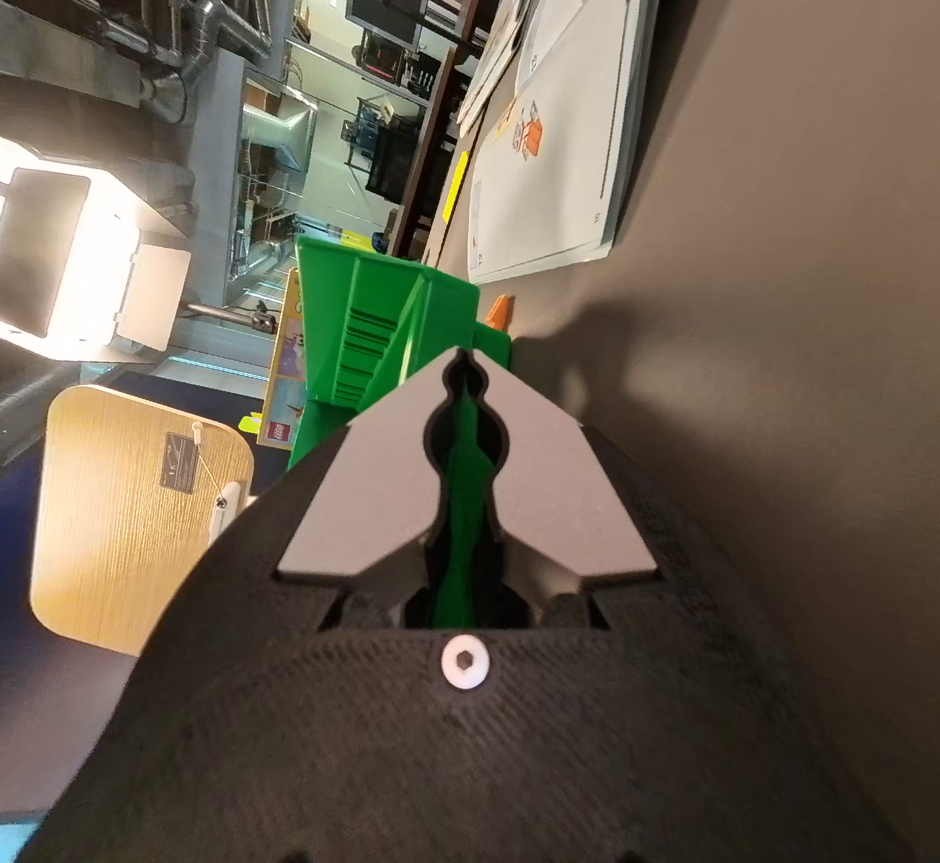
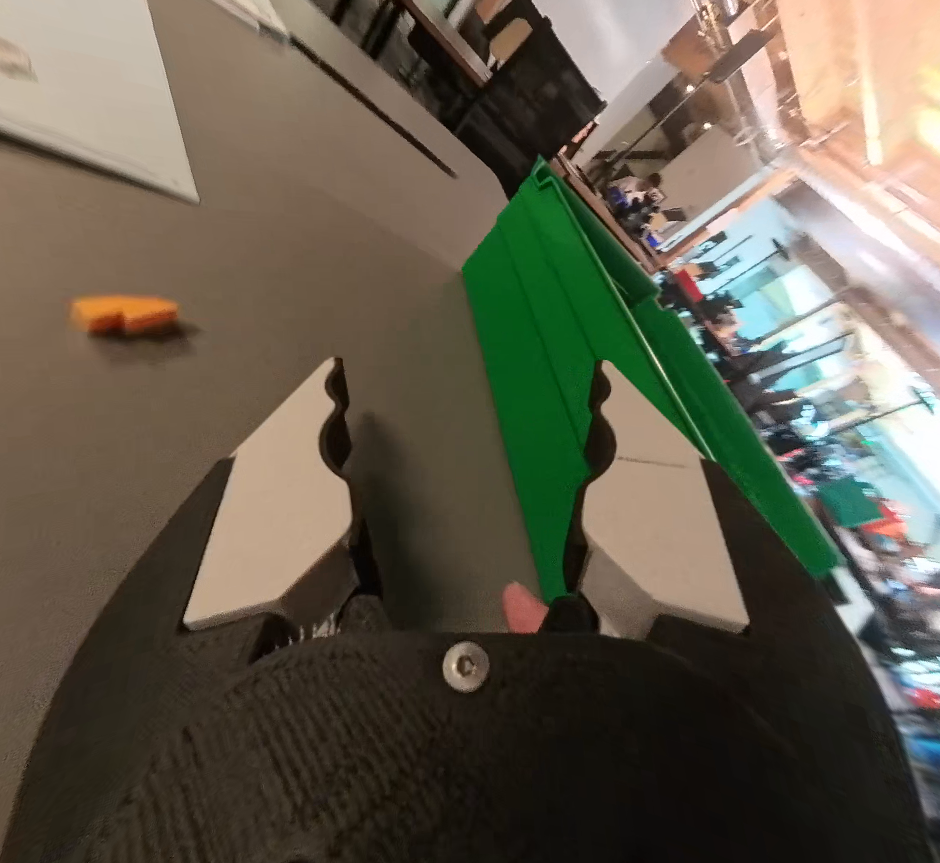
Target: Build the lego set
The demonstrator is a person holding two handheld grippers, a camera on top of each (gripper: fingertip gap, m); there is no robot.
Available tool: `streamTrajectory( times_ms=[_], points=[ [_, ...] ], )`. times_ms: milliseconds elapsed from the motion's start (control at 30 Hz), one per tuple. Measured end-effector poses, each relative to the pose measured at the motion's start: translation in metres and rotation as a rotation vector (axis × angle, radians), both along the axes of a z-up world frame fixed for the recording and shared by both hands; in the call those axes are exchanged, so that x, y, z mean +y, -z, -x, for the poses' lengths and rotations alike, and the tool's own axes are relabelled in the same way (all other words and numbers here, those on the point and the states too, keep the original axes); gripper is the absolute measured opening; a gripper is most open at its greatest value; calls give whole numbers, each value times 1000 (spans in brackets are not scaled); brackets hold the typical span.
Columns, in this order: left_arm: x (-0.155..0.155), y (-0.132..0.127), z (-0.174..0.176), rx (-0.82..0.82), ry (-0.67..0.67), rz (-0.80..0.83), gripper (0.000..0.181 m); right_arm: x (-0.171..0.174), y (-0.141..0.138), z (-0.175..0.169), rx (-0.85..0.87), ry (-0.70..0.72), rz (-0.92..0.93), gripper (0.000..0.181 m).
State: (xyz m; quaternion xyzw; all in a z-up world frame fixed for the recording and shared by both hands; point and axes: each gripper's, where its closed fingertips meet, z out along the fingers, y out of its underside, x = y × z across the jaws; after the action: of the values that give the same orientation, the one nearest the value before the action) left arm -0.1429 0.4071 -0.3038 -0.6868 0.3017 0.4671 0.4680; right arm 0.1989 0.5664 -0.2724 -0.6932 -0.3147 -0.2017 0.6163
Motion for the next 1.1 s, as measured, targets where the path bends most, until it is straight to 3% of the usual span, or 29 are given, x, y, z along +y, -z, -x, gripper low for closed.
streamTrajectory(
  times_ms=[100, 200, 367, 500, 1100],
  points=[
    [1, -2, -2, 7, 9, -12, 0, -16, 7, -1, -183, 67, -45, 85],
    [1, -3, -2, 10, 13, -20, 0, -23, 7, 3, -251, 101, -77, 80],
    [6, 2, -8, -14, 56, 18, 0, -15, 16, -7, -436, 217, -94, 49],
    [7, 15, -6, -73, 50, 118, 1, -13, 16, -11, -449, 246, -93, 46],
    [8, 15, -8, -75, 70, 119, 0, -12, 17, -16, -463, 278, -84, 35]
  ],
)
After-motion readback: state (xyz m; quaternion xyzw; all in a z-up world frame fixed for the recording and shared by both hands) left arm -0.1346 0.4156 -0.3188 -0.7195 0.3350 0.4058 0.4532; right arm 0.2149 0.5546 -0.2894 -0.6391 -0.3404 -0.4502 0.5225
